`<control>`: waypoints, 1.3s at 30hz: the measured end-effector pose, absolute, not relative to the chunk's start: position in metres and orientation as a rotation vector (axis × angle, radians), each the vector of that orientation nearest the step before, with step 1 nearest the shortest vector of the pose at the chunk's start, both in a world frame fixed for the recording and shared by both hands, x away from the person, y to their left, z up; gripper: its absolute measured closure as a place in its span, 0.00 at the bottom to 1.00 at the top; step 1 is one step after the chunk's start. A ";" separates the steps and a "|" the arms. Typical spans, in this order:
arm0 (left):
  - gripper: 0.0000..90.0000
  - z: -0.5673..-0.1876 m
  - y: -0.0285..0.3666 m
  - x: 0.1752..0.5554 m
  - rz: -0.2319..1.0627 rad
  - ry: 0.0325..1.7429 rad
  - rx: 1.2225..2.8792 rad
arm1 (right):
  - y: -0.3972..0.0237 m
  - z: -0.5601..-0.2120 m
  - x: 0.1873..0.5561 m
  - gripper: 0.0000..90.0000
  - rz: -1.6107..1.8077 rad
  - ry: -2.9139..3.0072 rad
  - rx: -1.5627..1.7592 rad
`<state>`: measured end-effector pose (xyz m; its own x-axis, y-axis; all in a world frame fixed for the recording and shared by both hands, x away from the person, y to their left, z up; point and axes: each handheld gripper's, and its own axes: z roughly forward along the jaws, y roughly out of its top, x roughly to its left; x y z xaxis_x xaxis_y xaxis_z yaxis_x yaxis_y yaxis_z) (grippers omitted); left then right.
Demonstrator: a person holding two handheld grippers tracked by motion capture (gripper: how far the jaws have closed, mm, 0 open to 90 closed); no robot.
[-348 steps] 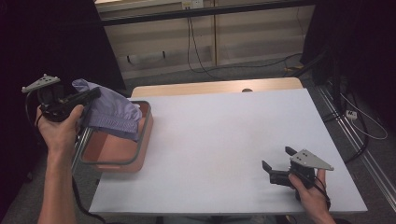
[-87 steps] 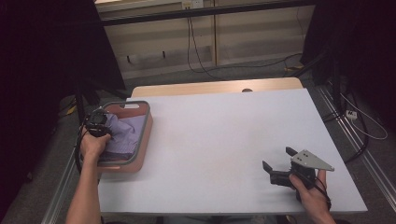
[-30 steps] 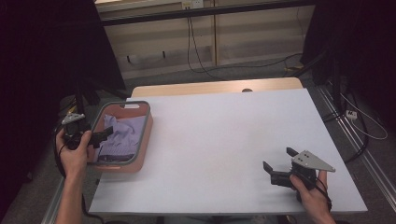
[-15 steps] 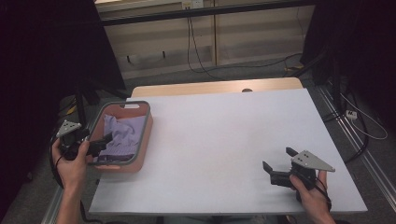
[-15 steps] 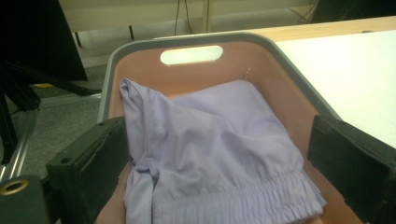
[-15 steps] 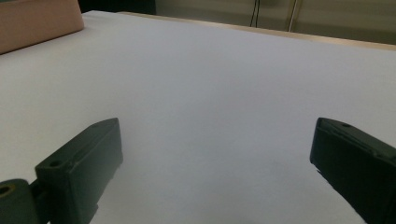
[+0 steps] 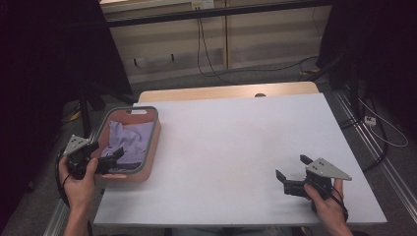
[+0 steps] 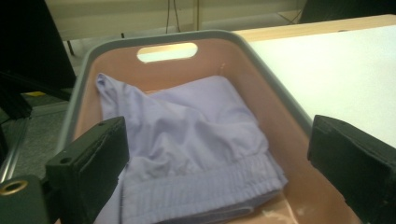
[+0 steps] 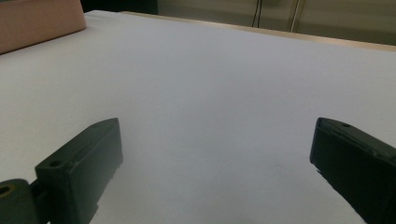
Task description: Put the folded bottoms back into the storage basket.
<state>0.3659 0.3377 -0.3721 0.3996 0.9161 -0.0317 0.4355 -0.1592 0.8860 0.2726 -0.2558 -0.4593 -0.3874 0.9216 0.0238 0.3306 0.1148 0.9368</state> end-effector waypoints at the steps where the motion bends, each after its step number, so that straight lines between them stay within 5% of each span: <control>1: 0.06 -0.373 0.335 0.365 0.671 1.170 1.761 | -0.256 -0.459 0.273 0.02 1.272 1.800 1.215; 39: 0.06 -0.391 0.214 0.351 0.532 0.897 1.928 | -0.255 -0.459 0.272 0.02 1.277 1.807 1.211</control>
<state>0.3514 0.2136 -0.3909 0.6417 0.7670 0.0046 0.3723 -0.3167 0.8724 0.2724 -0.2550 -0.4592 -0.3965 0.9177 0.0251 0.3300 0.1170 0.9367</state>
